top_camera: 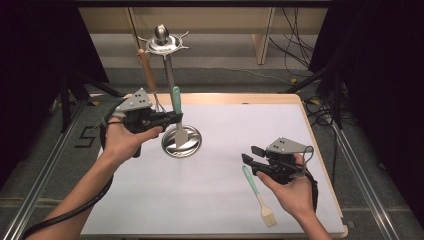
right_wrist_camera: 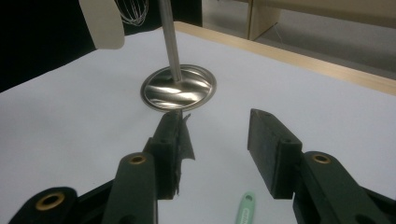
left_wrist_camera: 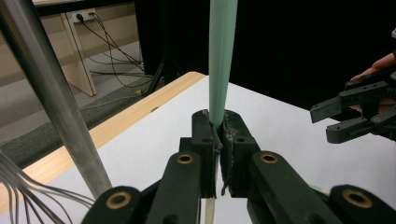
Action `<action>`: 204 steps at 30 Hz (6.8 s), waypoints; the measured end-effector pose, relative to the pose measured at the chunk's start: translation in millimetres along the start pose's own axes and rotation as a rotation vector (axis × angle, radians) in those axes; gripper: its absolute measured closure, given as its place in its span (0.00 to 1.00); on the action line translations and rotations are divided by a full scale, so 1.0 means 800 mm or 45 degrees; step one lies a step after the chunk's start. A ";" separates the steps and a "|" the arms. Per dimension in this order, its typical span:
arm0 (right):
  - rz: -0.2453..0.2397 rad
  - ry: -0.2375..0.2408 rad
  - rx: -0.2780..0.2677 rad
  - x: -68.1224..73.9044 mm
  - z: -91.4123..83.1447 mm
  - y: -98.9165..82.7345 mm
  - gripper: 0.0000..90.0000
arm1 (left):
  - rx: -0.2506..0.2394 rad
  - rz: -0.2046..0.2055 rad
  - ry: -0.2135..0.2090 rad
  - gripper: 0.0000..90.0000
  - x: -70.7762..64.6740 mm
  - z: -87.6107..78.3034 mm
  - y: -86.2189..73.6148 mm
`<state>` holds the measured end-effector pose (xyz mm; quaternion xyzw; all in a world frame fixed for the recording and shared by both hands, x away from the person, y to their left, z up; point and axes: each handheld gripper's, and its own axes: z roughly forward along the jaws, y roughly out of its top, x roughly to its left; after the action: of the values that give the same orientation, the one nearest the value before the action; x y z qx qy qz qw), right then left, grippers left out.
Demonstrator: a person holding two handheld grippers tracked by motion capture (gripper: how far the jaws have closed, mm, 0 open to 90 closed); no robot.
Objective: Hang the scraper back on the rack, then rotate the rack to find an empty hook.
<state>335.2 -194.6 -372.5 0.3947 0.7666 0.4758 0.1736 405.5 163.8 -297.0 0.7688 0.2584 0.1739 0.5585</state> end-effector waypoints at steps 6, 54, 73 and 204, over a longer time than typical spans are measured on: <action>-0.068 -0.022 -0.033 -0.006 0.002 -0.001 0.63 | 0.002 -0.020 -0.030 0.94 0.007 -0.003 0.007; -0.005 -0.023 -0.009 -0.001 0.003 -0.004 0.64 | -0.010 0.010 -0.050 0.94 0.037 -0.017 0.046; -0.029 -0.043 -0.032 -0.005 0.001 -0.004 0.64 | -0.013 0.137 -0.061 0.94 0.049 -0.020 0.062; 0.036 -0.143 0.185 -0.022 0.000 -0.014 0.80 | -0.362 -0.119 0.467 0.99 0.105 -0.042 0.112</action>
<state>341.5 -210.7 -384.2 0.4430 0.7825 0.3986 0.1805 472.7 217.4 -202.9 0.6252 0.3638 0.3191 0.6123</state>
